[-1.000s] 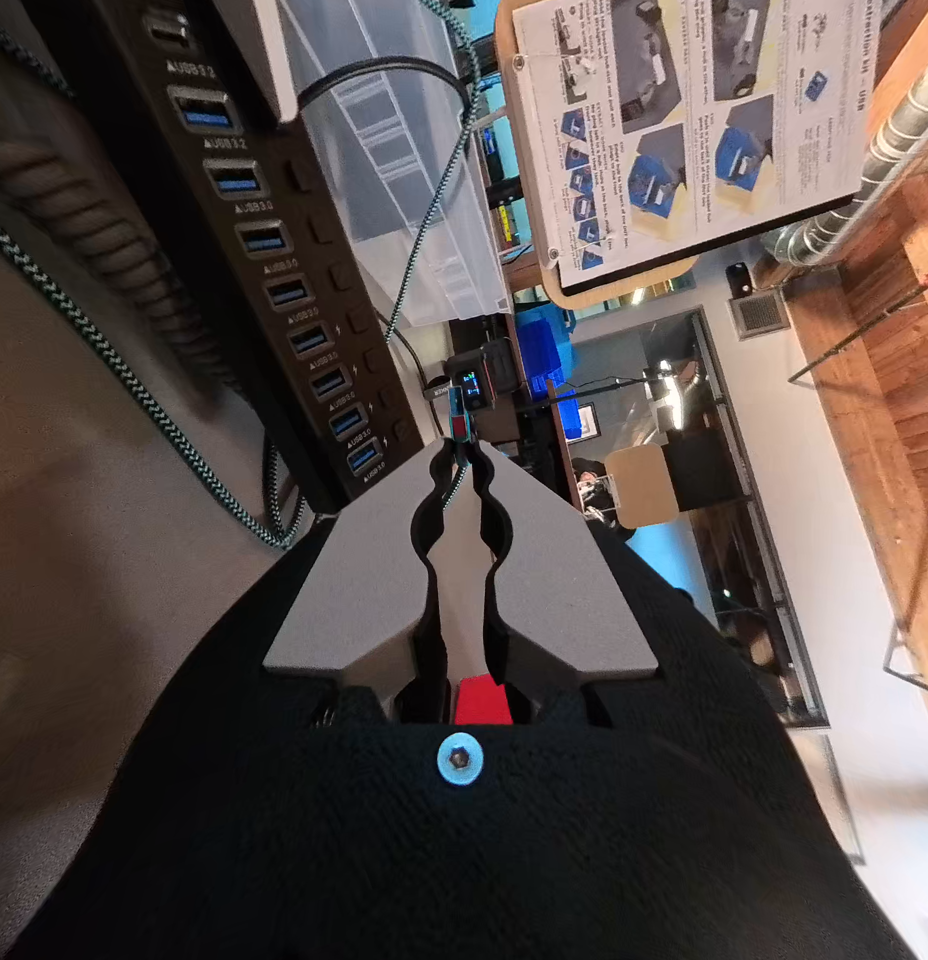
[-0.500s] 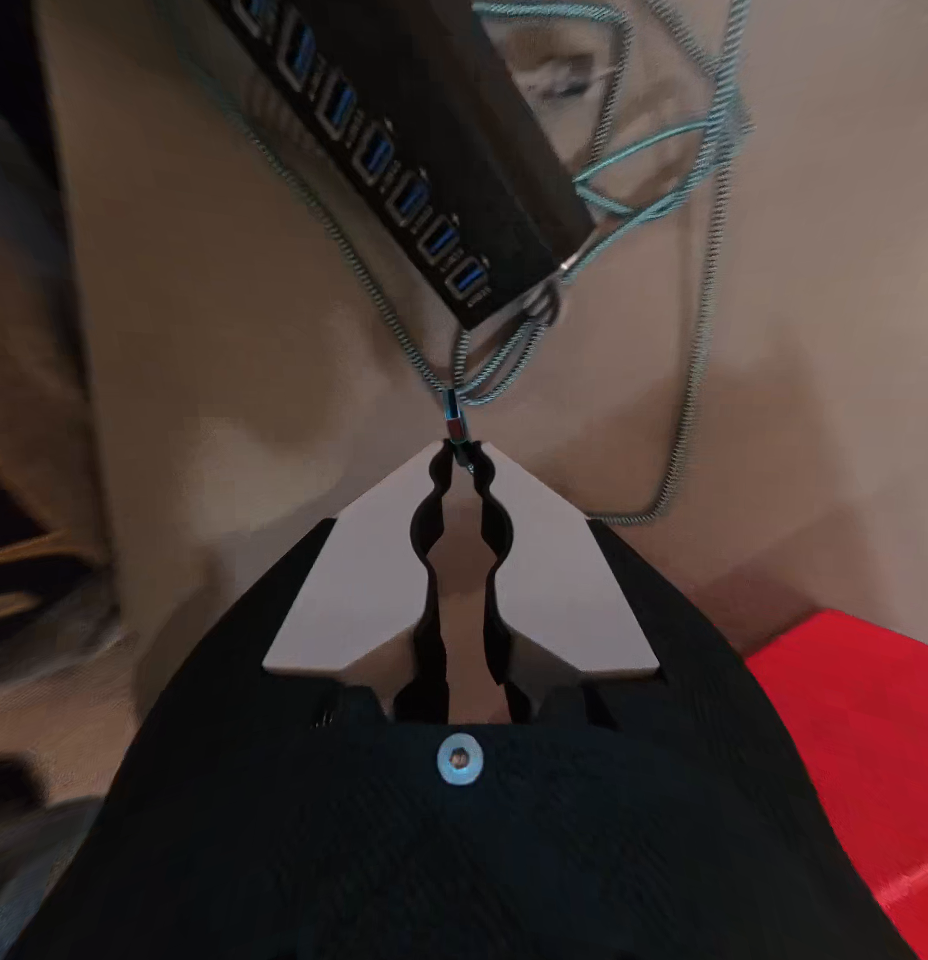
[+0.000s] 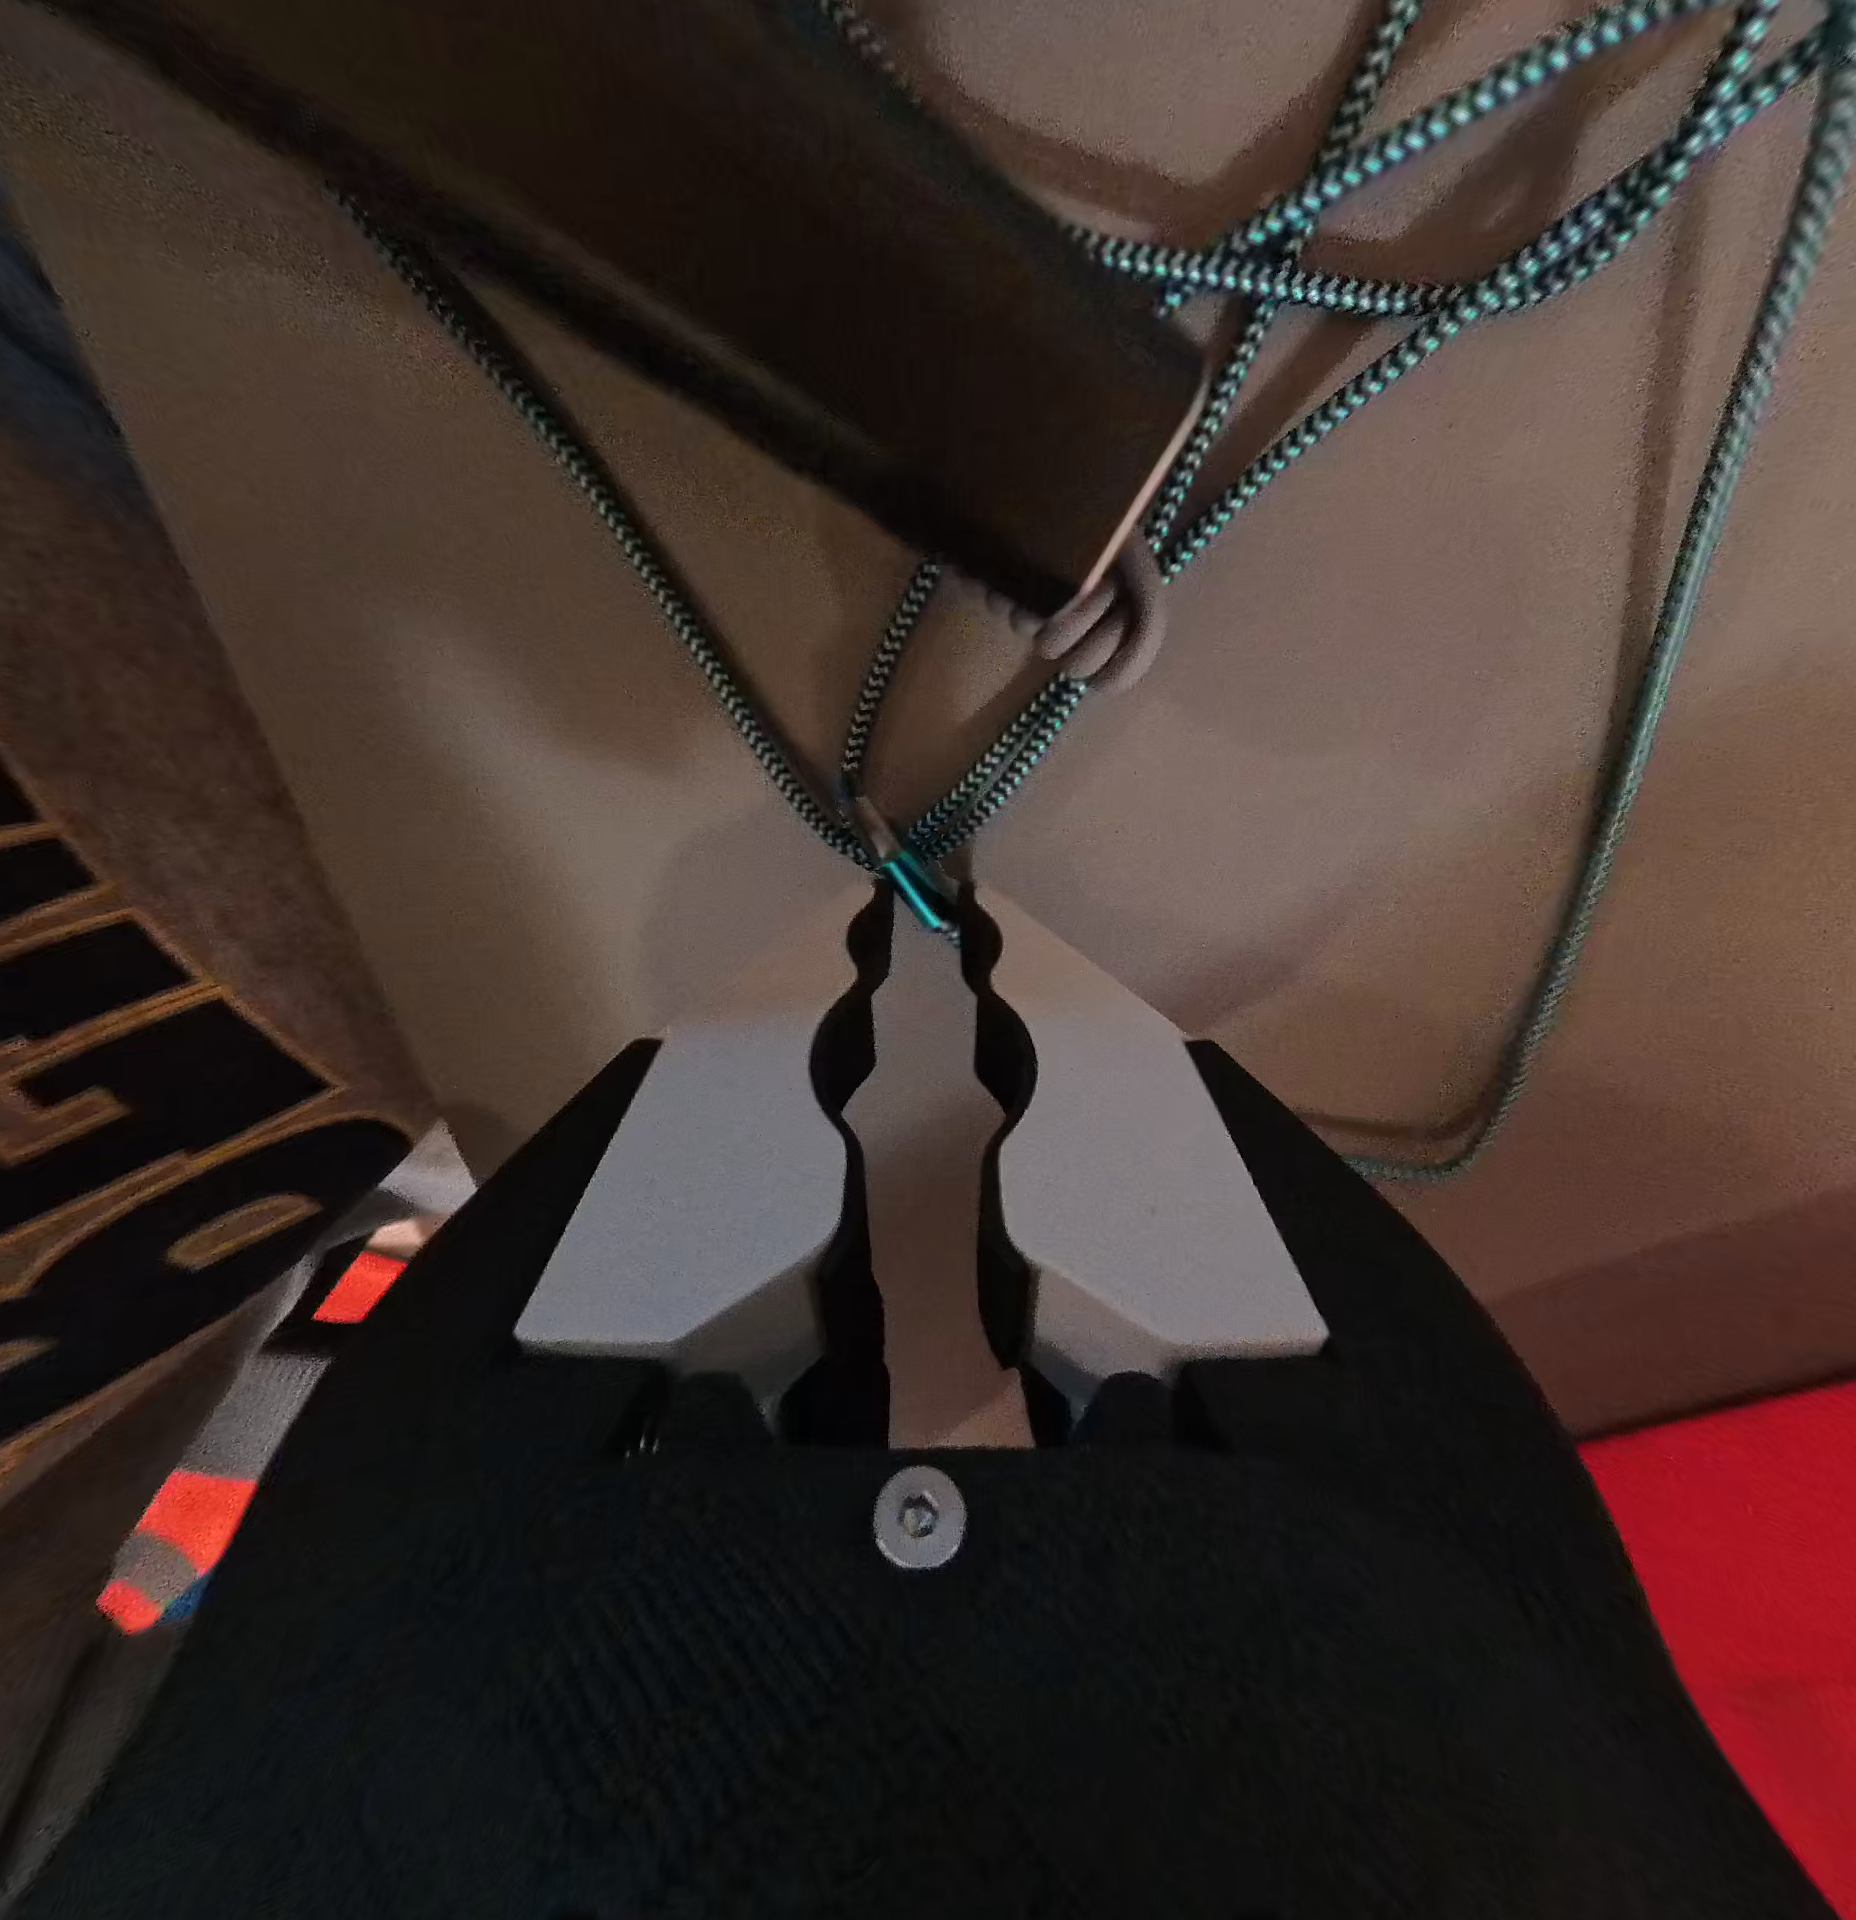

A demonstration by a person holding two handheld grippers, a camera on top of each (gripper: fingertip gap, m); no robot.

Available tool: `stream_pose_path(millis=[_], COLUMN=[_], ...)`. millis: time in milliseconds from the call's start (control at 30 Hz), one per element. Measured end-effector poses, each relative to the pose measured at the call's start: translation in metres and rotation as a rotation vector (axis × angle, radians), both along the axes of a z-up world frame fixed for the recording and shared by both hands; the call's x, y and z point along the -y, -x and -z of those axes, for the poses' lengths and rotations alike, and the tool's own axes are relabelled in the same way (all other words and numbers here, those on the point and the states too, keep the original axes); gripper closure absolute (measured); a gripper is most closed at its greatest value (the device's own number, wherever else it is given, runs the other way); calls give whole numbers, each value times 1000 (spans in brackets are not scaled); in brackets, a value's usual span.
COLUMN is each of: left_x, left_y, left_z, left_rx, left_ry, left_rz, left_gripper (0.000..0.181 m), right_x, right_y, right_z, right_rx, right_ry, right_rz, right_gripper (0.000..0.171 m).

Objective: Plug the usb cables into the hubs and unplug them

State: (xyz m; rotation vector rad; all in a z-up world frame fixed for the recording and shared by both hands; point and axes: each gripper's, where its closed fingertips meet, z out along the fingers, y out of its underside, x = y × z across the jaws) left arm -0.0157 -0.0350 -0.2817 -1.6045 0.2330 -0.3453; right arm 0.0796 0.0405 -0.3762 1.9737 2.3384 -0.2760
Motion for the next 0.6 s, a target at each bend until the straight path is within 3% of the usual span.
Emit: stream_pose_path(millis=[300, 600], left_x=[-4, -3], left_y=[15, 13], left_z=[9, 10], left_rx=[60, 35], left_ry=[56, 44], left_rz=[-34, -28], left_gripper=[154, 154], right_x=[-2, -20], right_y=[-13, -23], right_z=[1, 1], right_rx=[-220, -227], right_ry=[-43, -264], right_rz=[-79, -314], right_gripper=[150, 153])
